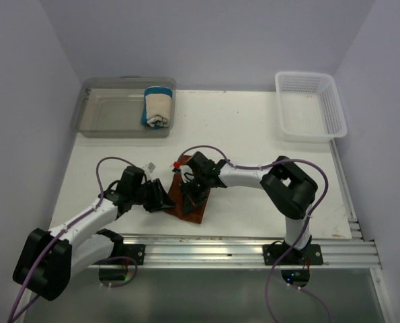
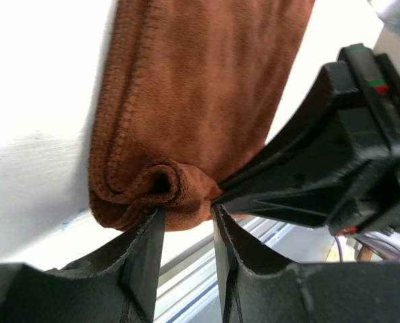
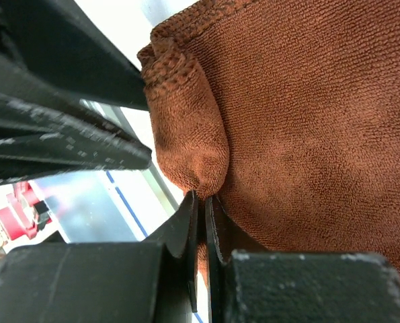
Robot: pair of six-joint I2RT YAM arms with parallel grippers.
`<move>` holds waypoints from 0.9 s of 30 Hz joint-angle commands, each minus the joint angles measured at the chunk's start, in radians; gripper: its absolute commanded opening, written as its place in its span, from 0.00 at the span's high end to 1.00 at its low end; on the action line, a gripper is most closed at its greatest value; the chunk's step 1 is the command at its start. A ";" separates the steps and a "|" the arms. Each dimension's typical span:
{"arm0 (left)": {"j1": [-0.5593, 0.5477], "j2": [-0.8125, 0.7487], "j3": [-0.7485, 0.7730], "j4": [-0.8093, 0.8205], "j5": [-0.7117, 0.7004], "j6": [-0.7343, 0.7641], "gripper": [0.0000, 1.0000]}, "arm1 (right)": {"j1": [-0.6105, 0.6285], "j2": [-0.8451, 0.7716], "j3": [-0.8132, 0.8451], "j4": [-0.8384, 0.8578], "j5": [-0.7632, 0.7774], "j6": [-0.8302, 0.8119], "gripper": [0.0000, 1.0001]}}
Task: Roll the towels
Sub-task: Roll the towel
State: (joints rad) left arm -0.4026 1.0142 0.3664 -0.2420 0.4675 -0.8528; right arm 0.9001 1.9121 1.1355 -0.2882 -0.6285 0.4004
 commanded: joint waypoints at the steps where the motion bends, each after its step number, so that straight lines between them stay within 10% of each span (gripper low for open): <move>1: -0.005 0.017 0.028 0.003 -0.038 0.012 0.62 | -0.007 0.002 0.041 -0.055 -0.014 -0.021 1.00; 4: -0.004 0.044 0.035 -0.034 -0.111 0.003 0.62 | -0.007 -0.013 0.049 -0.080 0.009 -0.038 1.00; 10: -0.005 0.066 0.008 -0.030 -0.127 -0.032 0.63 | -0.007 -0.132 0.017 -0.092 0.128 -0.055 0.67; 16: -0.005 0.077 0.003 -0.031 -0.118 -0.043 0.63 | 0.023 -0.274 -0.032 -0.115 0.288 -0.070 0.63; 19: -0.005 0.075 0.008 -0.040 -0.119 -0.043 0.63 | 0.040 -0.330 -0.055 -0.137 0.343 -0.071 0.67; 23: -0.005 0.070 0.008 -0.040 -0.121 -0.048 0.63 | 0.129 -0.374 -0.086 -0.132 0.426 -0.067 1.00; 27: -0.005 0.076 0.009 -0.039 -0.121 -0.046 0.63 | 0.210 -0.340 -0.103 -0.103 0.455 -0.041 1.00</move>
State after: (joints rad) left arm -0.4072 1.0828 0.3691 -0.2707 0.3809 -0.8951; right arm 1.0668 1.5612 1.0565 -0.3962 -0.2356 0.3435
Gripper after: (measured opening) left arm 0.373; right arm 0.010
